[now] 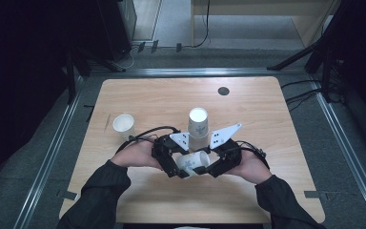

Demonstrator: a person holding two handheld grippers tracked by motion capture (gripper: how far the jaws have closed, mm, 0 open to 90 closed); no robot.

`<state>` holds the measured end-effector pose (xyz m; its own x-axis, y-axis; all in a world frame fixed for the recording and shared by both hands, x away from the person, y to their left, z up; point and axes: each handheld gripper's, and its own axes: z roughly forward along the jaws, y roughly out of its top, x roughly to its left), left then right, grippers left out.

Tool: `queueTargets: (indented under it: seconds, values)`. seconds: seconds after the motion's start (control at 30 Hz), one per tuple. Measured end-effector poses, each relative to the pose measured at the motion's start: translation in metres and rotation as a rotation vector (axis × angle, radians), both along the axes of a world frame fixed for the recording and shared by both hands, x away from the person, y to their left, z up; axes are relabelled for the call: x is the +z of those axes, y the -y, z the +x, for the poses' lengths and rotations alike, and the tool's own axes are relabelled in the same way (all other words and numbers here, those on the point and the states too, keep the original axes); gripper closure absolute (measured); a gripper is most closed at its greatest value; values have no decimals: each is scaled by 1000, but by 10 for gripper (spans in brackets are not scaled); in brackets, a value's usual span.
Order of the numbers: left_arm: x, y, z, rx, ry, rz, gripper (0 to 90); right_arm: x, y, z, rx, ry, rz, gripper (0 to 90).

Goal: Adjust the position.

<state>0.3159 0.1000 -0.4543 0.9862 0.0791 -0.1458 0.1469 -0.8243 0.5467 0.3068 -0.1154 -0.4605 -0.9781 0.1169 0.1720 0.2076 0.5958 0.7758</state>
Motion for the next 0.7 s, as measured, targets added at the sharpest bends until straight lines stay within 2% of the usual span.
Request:
queueTargets:
  seconds: [0.07,0.3,0.67,0.7]
  values:
    - [0,-2,1,10,-7,-14,148,1,2,0,-7,-1,4,341]
    - [2,-11,0,42,13,-63,132,2,6,2,-18,4,20,341]
    - [0,-23,-1,106,-4,-152,121,6,12,4,-34,2,38,341]
    - [-1,-24,-1,108,-16,-163,117,7,13,5,-34,4,41,341]
